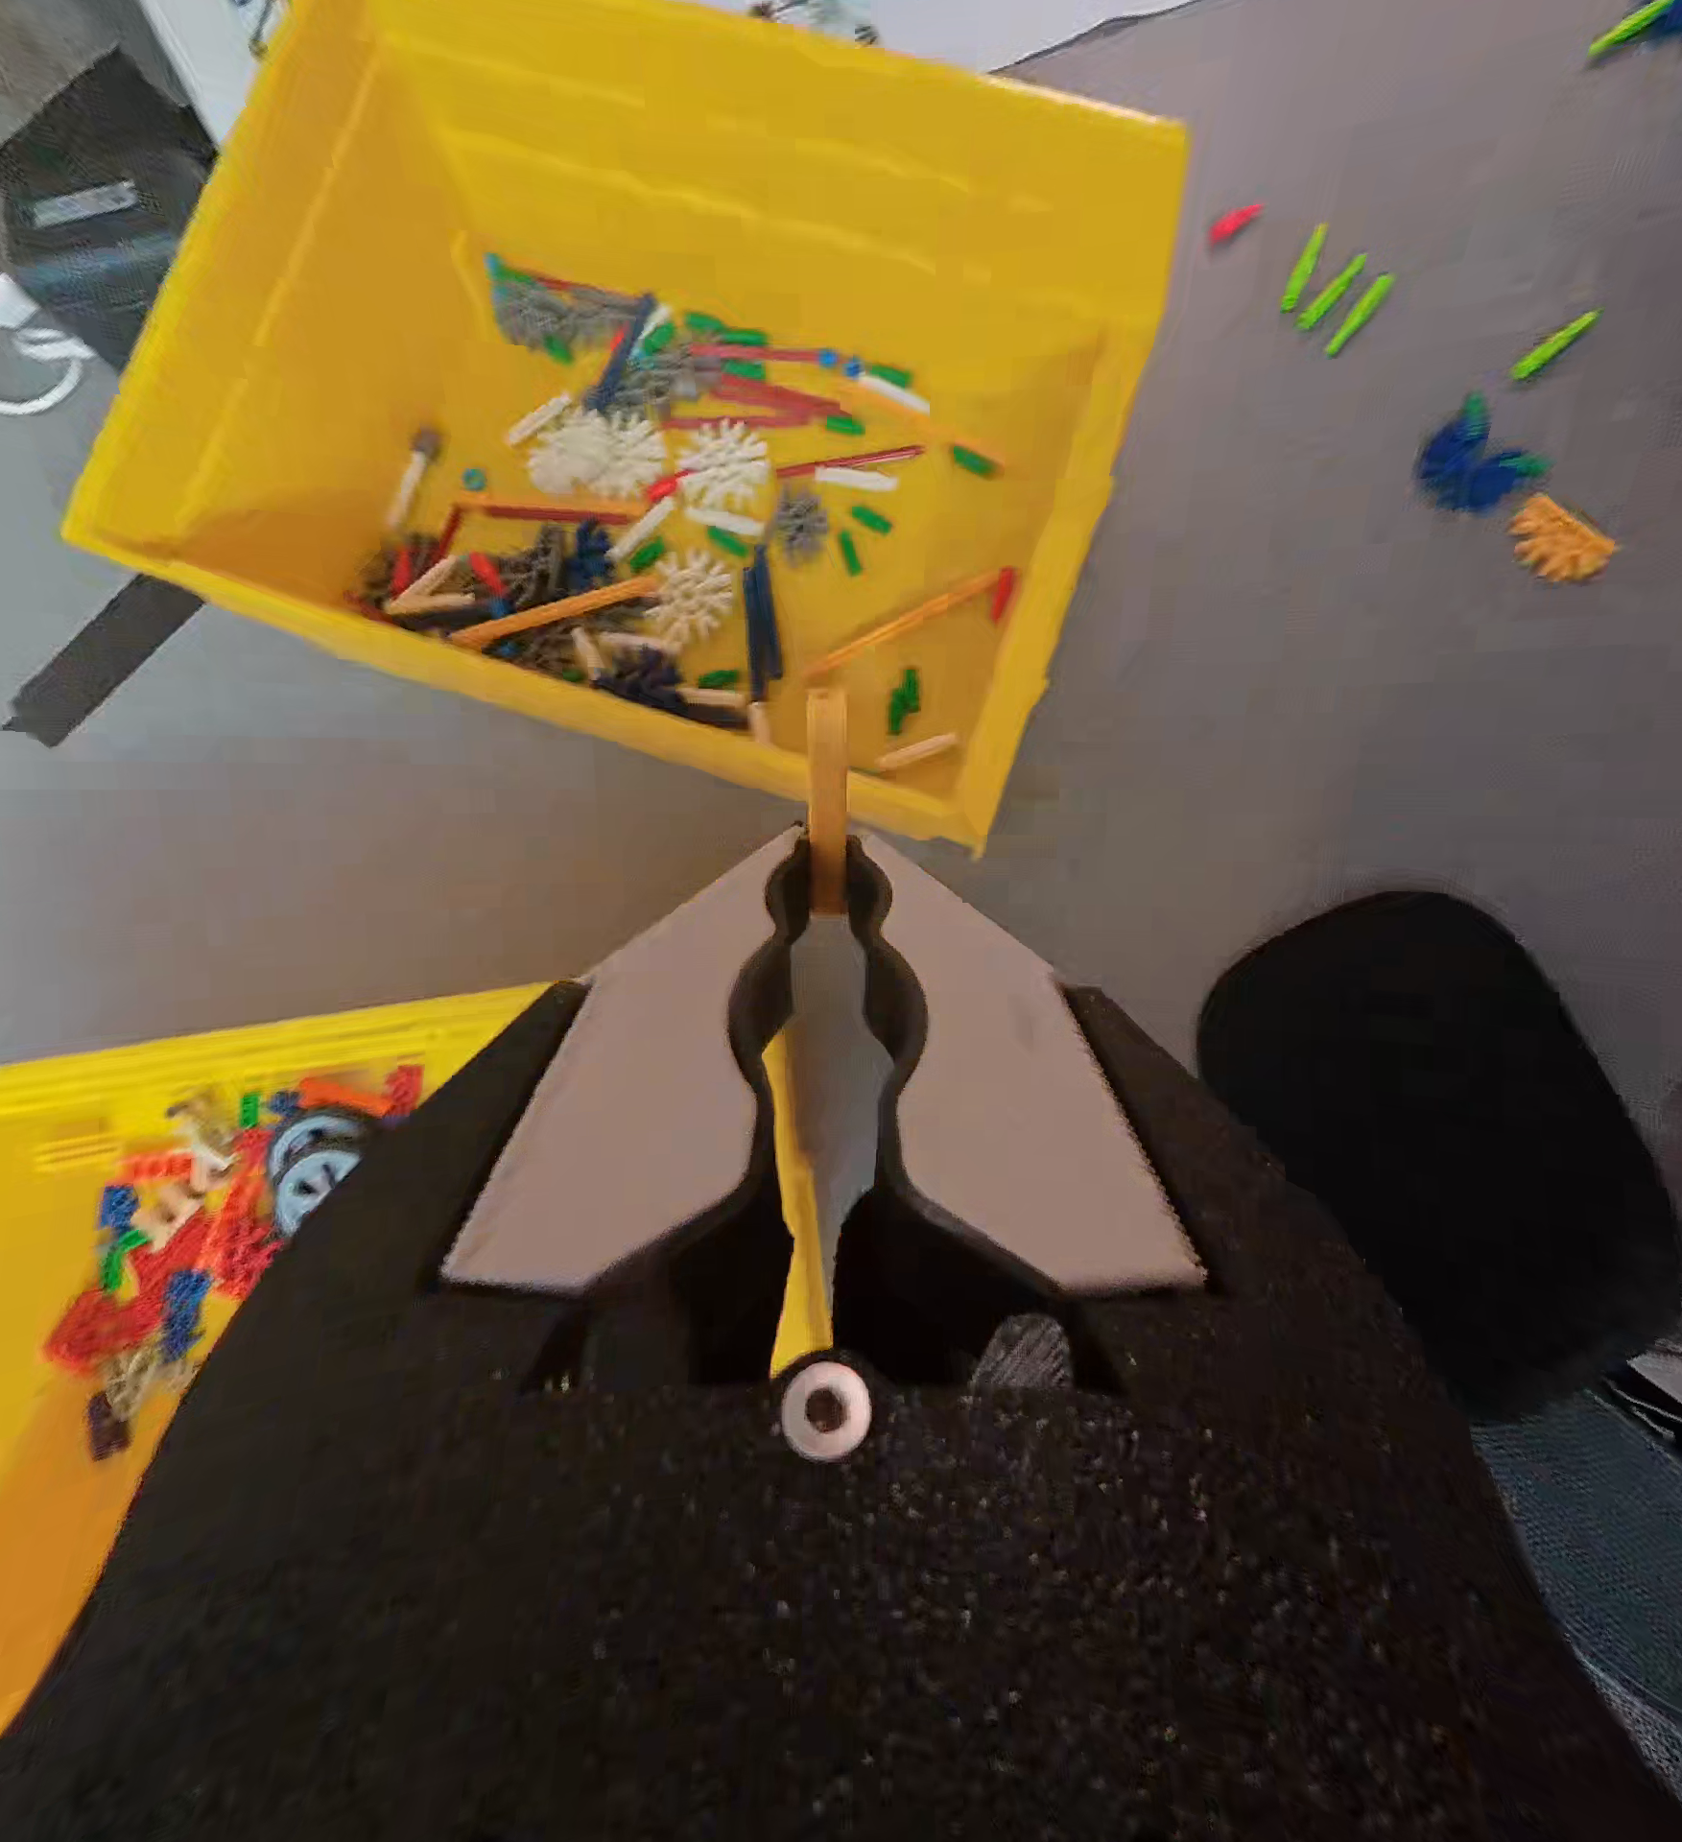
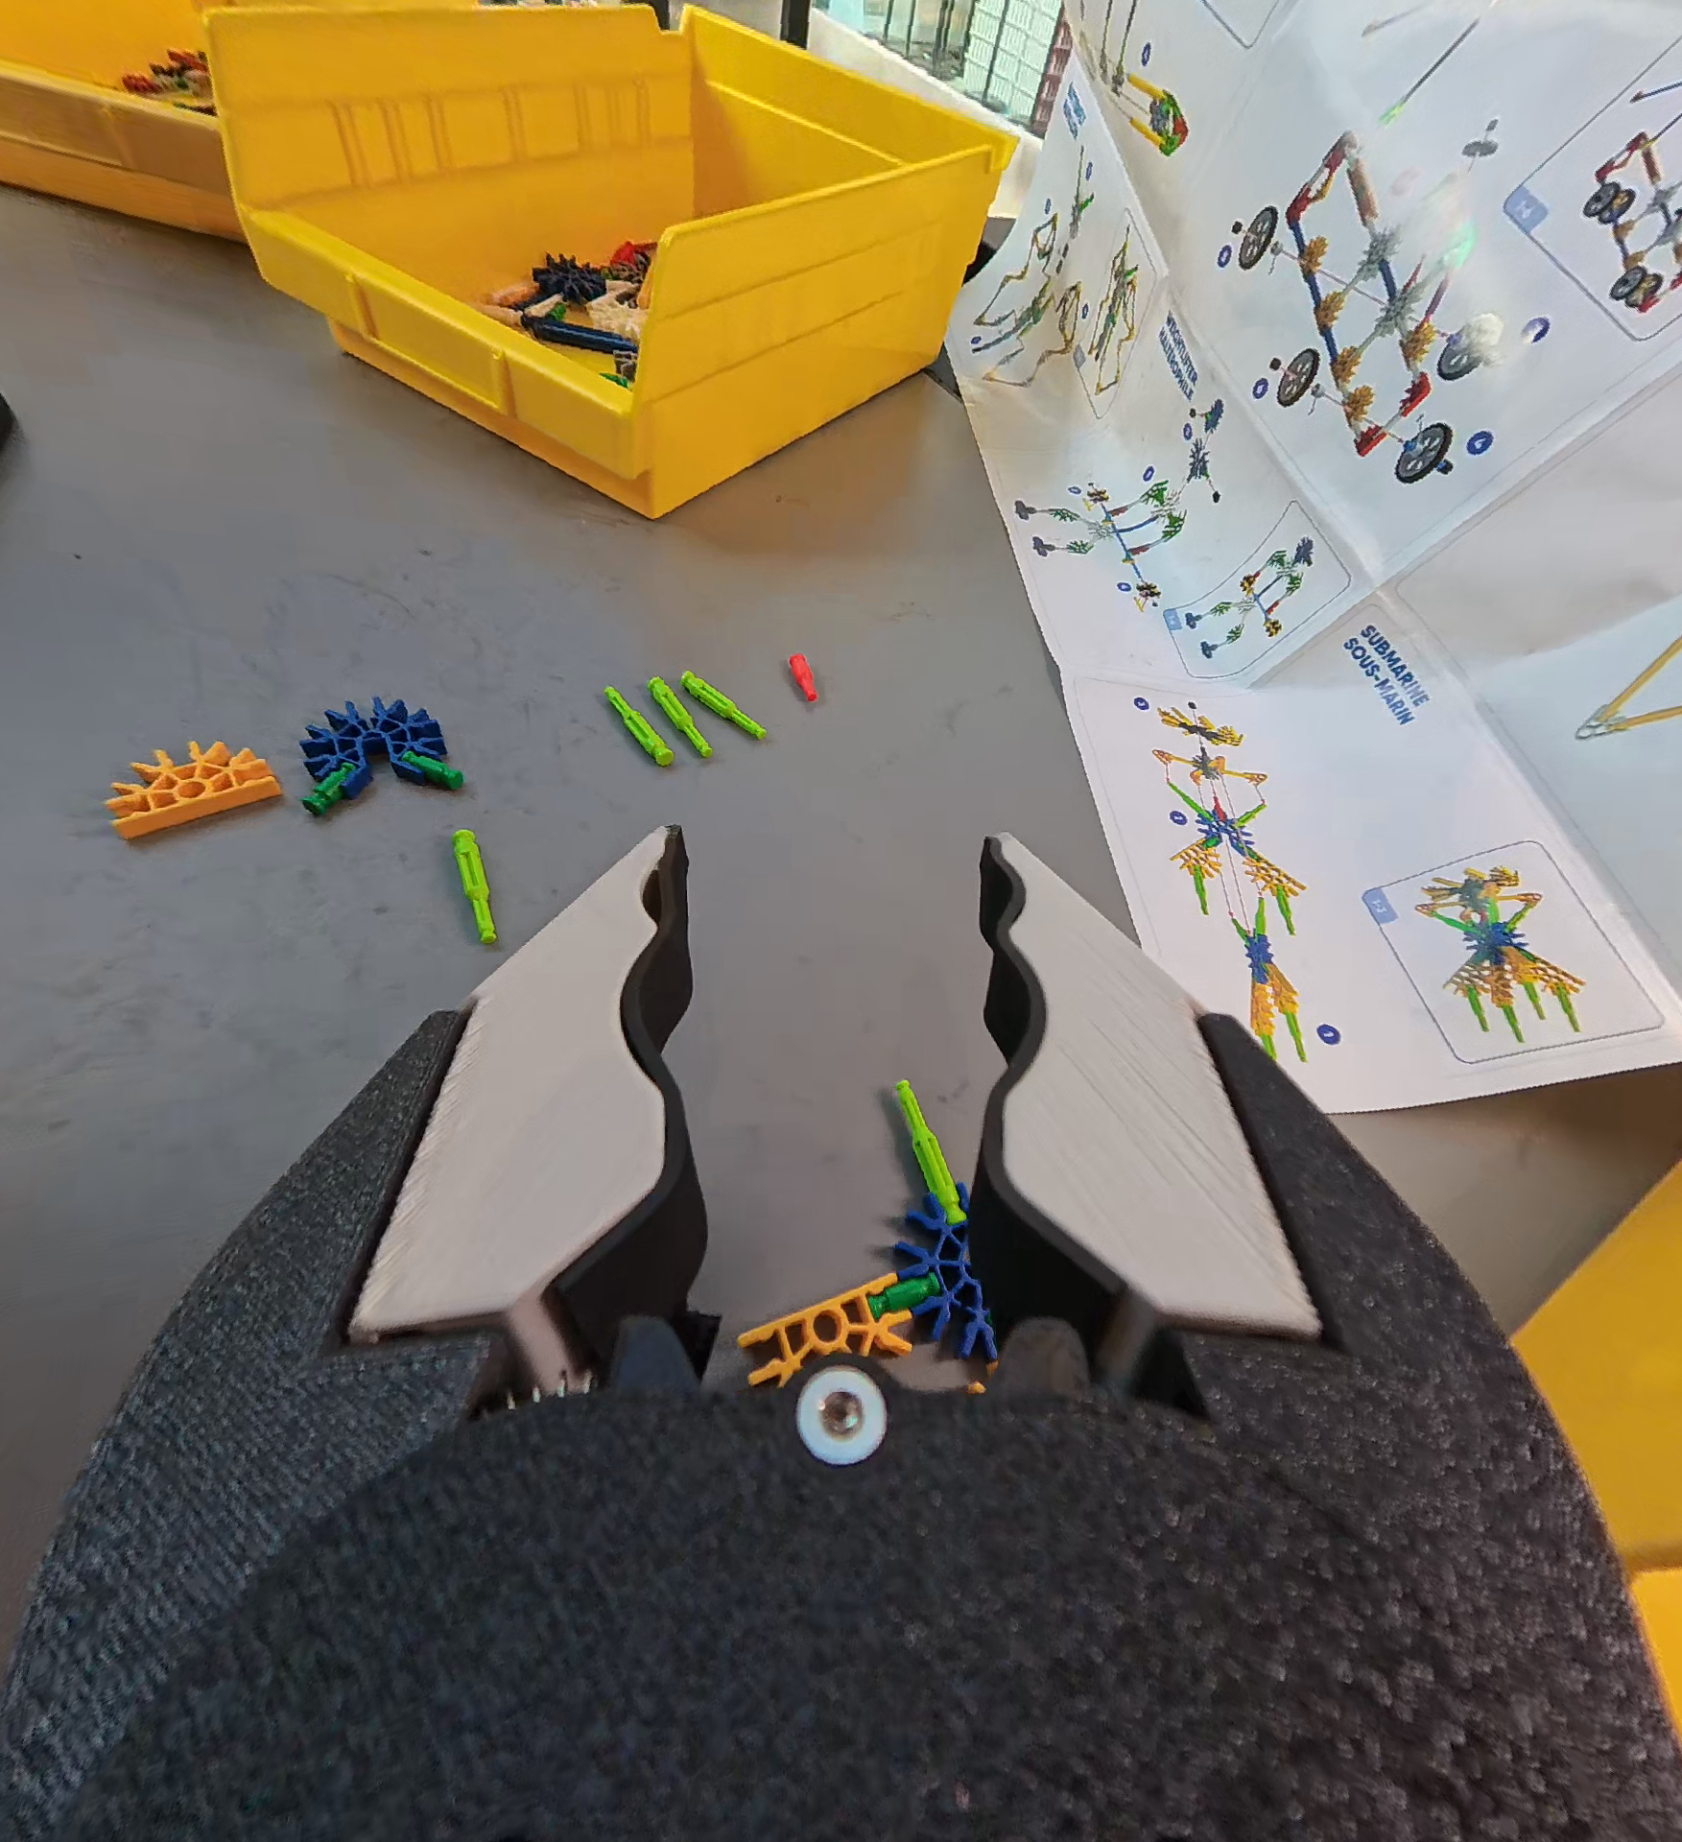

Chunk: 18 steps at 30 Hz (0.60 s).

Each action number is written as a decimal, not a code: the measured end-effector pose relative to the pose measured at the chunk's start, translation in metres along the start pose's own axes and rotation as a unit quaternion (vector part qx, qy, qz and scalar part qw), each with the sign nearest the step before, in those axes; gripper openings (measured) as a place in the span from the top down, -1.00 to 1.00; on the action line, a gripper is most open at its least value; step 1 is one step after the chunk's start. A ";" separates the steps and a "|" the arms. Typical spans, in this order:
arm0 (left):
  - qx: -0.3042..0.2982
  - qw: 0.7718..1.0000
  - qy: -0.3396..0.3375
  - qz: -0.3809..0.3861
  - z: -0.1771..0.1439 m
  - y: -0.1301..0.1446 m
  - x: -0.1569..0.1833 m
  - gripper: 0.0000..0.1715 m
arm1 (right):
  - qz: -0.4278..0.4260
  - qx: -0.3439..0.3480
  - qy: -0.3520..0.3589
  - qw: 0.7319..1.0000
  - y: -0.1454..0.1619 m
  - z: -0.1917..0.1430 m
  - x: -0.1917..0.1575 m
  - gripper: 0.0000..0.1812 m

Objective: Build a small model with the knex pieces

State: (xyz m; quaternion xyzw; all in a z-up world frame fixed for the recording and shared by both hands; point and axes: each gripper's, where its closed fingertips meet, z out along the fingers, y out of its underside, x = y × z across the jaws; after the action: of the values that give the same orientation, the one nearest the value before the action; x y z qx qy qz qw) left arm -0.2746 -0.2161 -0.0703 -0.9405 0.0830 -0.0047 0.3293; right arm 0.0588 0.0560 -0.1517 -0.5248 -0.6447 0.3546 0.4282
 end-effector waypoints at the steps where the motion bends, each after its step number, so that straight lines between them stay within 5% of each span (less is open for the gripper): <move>1: 0.018 0.998 0.053 0.010 0.015 -0.013 0.039 0.93 | -0.004 0.003 -0.005 1.000 -0.002 -0.002 -0.003 0.37; 5: 0.055 0.966 0.249 0.040 0.088 -0.039 0.190 0.93 | -0.034 0.019 -0.060 0.997 -0.012 -0.009 -0.029 0.39; 9: 0.043 0.923 0.382 0.026 0.159 -0.049 0.294 0.93 | -0.077 0.047 -0.170 0.981 -0.030 -0.018 -0.083 0.44; 16: 0.019 0.876 0.482 0.008 0.188 -0.074 0.352 0.93 | -0.185 -0.016 -0.244 0.952 -0.007 -0.007 -0.149 0.38; 18: 0.019 0.869 0.495 0.004 0.184 -0.075 0.354 0.93 | -0.206 -0.025 -0.255 0.945 -0.001 -0.006 -0.157 0.52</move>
State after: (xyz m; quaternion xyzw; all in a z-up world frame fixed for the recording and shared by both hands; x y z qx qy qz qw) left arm 0.0975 -0.1008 -0.1847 -0.8080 0.2392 -0.4698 0.2630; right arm 0.0772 -0.0978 -0.1763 -0.2835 -0.8350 0.3639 0.3000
